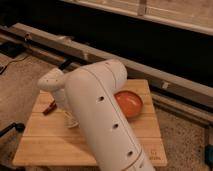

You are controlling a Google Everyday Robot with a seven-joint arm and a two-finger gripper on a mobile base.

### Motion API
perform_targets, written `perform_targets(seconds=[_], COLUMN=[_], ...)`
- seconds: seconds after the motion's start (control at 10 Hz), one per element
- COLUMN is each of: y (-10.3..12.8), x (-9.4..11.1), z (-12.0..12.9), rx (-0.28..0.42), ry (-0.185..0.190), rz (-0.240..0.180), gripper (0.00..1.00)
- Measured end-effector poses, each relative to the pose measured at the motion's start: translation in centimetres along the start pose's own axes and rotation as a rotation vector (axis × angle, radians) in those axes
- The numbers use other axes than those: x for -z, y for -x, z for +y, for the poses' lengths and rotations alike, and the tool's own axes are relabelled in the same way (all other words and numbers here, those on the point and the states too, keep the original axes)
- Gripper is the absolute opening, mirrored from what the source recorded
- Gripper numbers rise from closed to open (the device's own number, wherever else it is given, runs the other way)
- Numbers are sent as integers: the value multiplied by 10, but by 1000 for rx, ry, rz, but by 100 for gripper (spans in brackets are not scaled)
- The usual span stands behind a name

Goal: Wipe the white sponge on the table

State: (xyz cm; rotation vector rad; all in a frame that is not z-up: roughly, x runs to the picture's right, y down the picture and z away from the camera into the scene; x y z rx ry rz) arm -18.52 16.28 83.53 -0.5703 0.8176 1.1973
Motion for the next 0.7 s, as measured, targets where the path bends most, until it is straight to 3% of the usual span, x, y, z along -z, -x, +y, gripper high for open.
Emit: perform_targets(seconds=[0.2,0.4,0.7], y=[-2,-4,-4], x=[4,8,8], z=[4,16,15], rx=[51,118,118], ry=[26,48,50], rz=[-21,-27,-26], gripper=[79,80,80])
